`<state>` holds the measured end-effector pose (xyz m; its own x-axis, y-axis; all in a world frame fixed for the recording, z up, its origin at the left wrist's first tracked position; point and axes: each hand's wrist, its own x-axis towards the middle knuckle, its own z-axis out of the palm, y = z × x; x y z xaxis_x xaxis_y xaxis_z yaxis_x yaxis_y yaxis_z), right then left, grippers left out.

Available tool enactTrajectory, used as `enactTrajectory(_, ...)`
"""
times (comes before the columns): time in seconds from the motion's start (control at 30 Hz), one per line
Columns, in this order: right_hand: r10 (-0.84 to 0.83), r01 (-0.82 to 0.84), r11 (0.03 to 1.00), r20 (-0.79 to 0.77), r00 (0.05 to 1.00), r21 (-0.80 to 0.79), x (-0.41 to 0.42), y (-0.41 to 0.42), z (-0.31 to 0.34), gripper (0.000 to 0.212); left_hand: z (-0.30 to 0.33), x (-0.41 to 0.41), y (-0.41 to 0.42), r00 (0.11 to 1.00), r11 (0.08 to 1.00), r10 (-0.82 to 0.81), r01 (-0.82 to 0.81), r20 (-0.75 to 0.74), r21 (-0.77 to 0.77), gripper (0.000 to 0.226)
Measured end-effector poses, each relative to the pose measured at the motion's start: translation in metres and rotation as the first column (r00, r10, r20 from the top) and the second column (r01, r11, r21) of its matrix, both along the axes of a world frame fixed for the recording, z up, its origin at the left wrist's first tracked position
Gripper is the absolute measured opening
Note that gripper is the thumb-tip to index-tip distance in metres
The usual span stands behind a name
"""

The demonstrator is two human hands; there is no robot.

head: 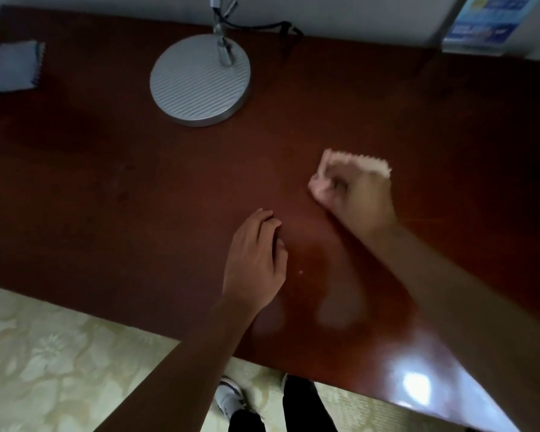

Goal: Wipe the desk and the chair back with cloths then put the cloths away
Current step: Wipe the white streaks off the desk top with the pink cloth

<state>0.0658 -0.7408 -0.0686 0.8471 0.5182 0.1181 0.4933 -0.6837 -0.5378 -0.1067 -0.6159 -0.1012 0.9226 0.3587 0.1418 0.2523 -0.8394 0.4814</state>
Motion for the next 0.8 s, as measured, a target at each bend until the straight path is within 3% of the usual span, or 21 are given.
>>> enactTrajectory(0.13, 0.256, -0.255, 0.964, -0.001, 0.967, 0.078, -0.109, -0.039, -0.006, 0.019, -0.003, 0.001, -0.003, 1.000, 1.000, 0.024, -0.024, -0.008, -0.009, 0.031)
enactTrajectory(0.23, 0.369, -0.369, 0.918, 0.030, 0.929, 0.142, -0.096, -0.047, -0.016, 0.040, -0.001, -0.001, -0.006, 1.000, 0.999, 0.027, -0.027, 0.007, -0.018, 0.030)
enactTrajectory(0.33, 0.131, -0.126, 0.979, -0.026, 0.991, 0.161, -0.027, -0.026, -0.009, 0.039, -0.001, 0.000, -0.005, 0.999, 0.999, 0.034, -0.034, 0.024, -0.030, 0.027)
enactTrajectory(0.43, -0.090, 0.093, 0.978, -0.026, 0.996, 0.187, 0.026, 0.002, -0.012, 0.030, -0.002, -0.001, -0.003, 0.997, 0.995, 0.047, -0.042, 0.054, -0.085, 0.029)
enactTrajectory(0.63, 0.096, -0.090, 0.978, -0.025, 0.995, 0.187, -0.069, 0.024, -0.018, 0.036, 0.004, -0.006, 0.004, 0.976, 0.971, 0.108, -0.063, 0.189, -0.230, 0.024)
enactTrajectory(0.7, 0.110, -0.106, 0.977, -0.009, 0.994, 0.182, -0.062, 0.035, -0.016, 0.038, 0.004, -0.014, 0.010, 0.963, 0.964, 0.157, -0.101, 0.219, -0.244, 0.020)
enactTrajectory(0.8, 0.107, -0.114, 0.986, 0.060, 0.992, 0.123, 0.001, 0.087, -0.017, 0.018, 0.004, -0.029, 0.039, 0.960, 0.965, 0.182, -0.133, 0.214, -0.226, 0.016)
